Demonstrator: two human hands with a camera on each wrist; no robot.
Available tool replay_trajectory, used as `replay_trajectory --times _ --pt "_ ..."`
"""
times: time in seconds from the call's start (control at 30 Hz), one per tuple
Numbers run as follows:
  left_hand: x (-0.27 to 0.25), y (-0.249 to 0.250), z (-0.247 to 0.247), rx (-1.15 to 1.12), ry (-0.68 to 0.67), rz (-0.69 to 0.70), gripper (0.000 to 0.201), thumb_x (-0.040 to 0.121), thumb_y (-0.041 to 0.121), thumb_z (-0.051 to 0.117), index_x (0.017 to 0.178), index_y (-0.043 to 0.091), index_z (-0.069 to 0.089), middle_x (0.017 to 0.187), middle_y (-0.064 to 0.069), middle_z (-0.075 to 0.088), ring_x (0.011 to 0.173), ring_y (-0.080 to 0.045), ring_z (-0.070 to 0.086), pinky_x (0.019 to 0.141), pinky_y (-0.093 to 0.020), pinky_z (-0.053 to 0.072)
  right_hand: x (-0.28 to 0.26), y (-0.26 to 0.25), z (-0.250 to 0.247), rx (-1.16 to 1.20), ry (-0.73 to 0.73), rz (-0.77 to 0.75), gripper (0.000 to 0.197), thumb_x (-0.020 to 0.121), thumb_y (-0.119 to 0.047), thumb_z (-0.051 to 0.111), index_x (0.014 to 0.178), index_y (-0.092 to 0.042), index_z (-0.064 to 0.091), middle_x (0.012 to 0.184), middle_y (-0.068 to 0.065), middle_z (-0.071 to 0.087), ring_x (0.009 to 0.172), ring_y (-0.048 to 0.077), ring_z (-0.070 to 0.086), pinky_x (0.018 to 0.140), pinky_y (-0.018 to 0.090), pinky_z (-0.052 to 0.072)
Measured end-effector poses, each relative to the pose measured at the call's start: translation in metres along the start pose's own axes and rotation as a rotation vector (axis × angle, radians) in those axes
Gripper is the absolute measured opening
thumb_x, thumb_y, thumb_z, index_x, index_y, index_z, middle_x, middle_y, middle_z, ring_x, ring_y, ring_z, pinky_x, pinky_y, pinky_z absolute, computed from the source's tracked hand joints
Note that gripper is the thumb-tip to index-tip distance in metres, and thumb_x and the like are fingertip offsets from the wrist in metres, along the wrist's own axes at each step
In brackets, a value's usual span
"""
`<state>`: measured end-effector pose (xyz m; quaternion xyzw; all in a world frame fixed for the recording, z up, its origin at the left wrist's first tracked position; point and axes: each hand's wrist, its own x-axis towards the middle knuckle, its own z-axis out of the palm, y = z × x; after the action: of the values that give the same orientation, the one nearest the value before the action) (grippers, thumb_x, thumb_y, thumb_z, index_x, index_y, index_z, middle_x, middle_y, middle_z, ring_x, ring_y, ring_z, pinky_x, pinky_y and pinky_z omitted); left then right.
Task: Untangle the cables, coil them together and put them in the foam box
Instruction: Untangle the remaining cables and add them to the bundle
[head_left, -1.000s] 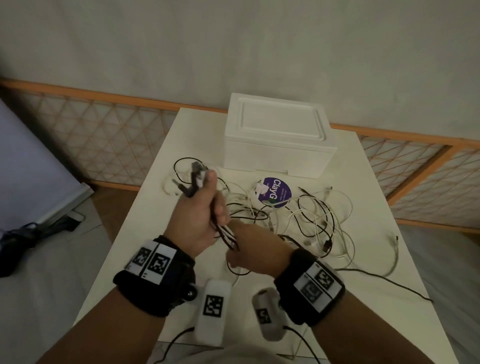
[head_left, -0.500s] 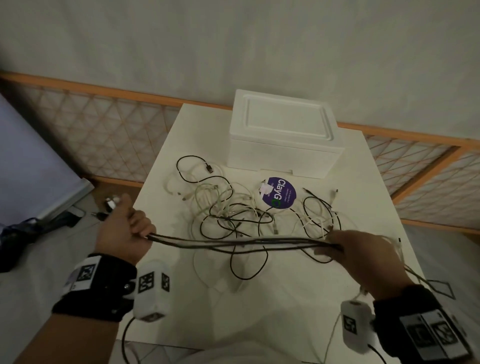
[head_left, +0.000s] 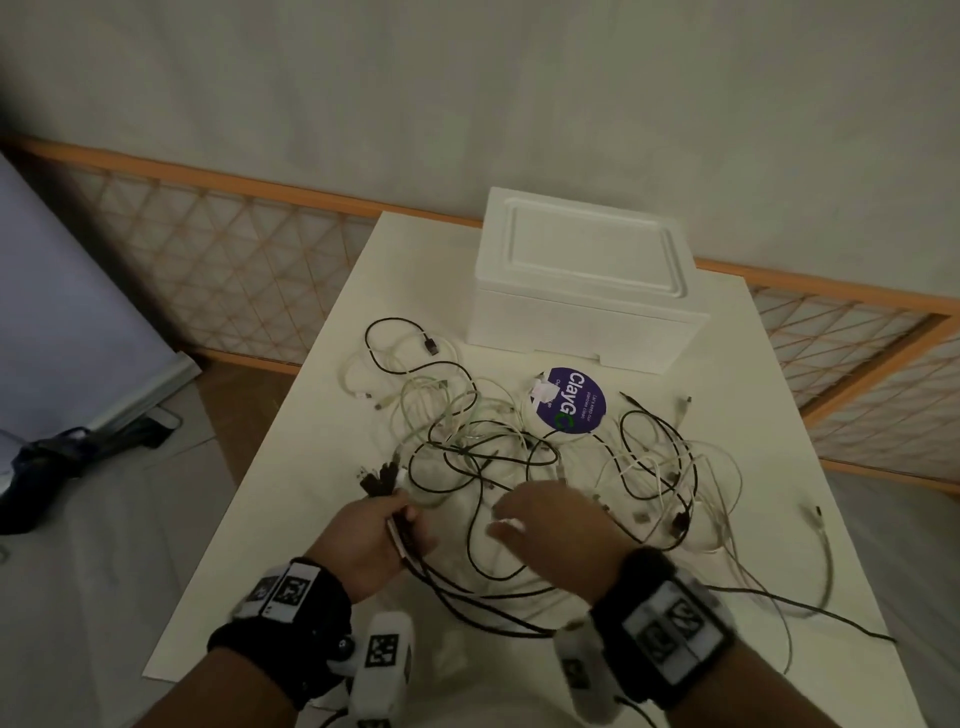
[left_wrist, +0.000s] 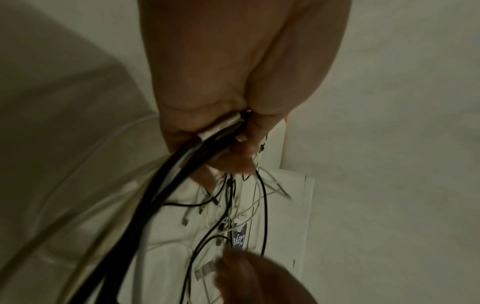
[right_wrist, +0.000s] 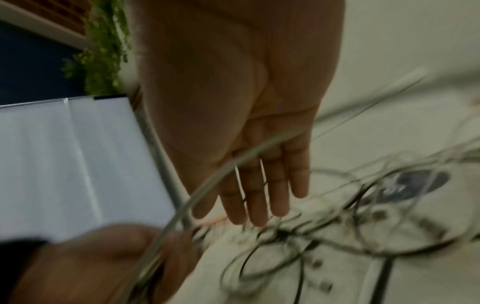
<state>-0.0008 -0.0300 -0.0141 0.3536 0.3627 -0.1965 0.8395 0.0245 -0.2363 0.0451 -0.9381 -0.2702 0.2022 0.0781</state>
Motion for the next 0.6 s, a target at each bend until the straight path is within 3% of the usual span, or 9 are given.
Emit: replay_trajectory --times 0.1,0.2,0.27,0.37,0.43,0.5,0.6 --pt "0.003 0.001 0.005 0.023 -0.011 0.084 0.024 0.100 0.014 0.044 0.077 0.015 0.039 0.054 0.001 0.034 0.040 -0.011 0.036 0.043 -0.027 0.040 0.027 -0.027 0.019 -0.139 -0.277 -0.008 0.049 0.091 -0.053 0.047 0.106 -0.009 0.061 0.103 0.011 0.062 0.098 0.031 0.059 0.079 0.038 0.048" --pt "0.004 0.001 0.005 0.025 -0.007 0.127 0.023 0.101 0.016 0.044 0.078 0.017 0.039 0.052 0.003 0.031 0.038 -0.008 0.030 0.039 -0.022 0.034 0.034 -0.025 0.030 -0.246 -0.383 -0.022 0.026 0.093 -0.026 0.049 0.096 -0.004 0.062 0.081 0.008 0.056 0.088 0.033 0.061 0.070 0.036 0.045" --pt "0.001 0.002 0.005 0.018 -0.011 0.116 0.023 0.101 0.020 0.045 0.078 0.016 0.043 0.050 0.005 0.030 0.037 -0.007 0.028 0.038 -0.020 0.032 0.036 -0.017 0.030 -0.176 -0.330 0.007 0.023 0.093 -0.015 0.042 0.099 -0.002 0.060 0.094 0.013 0.061 0.094 0.033 0.061 0.070 0.033 0.042" --pt "-0.003 0.003 0.010 0.031 -0.014 0.069 0.033 0.100 0.028 0.046 0.071 0.013 0.048 0.048 0.004 0.030 0.035 -0.007 0.026 0.038 -0.019 0.028 0.033 -0.008 0.017 -0.008 -0.163 0.081 0.026 0.096 -0.021 0.037 0.106 -0.004 0.055 0.110 0.013 0.060 0.102 0.030 0.057 0.073 0.030 0.036" --pt "-0.004 0.003 0.015 0.096 -0.015 0.023 0.035 0.099 0.030 0.048 0.069 0.013 0.048 0.049 0.004 0.031 0.036 -0.007 0.025 0.038 -0.019 0.027 0.030 -0.007 0.006 0.082 -0.112 0.083 0.035 0.098 -0.034 0.039 0.103 -0.005 0.057 0.104 0.011 0.061 0.098 0.027 0.057 0.073 0.032 0.038" --pt "-0.005 0.000 0.021 0.214 -0.022 -0.042 0.031 0.097 0.028 0.051 0.070 0.013 0.050 0.051 0.002 0.039 0.036 -0.007 0.026 0.039 -0.020 0.027 0.025 -0.009 -0.005 0.114 -0.134 0.071 0.046 0.096 -0.048 0.040 0.091 -0.006 0.058 0.087 0.008 0.060 0.085 0.024 0.057 0.068 0.034 0.040" --pt "-0.011 -0.005 0.033 0.312 -0.078 -0.130 0.026 0.093 0.027 0.057 0.073 0.010 0.061 0.061 -0.002 0.059 0.035 -0.006 0.027 0.040 -0.019 0.026 0.016 -0.015 -0.018 0.113 -0.088 -0.031 0.032 0.097 -0.040 0.042 0.084 -0.015 0.056 0.082 0.002 0.057 0.081 0.020 0.055 0.067 0.032 0.040"
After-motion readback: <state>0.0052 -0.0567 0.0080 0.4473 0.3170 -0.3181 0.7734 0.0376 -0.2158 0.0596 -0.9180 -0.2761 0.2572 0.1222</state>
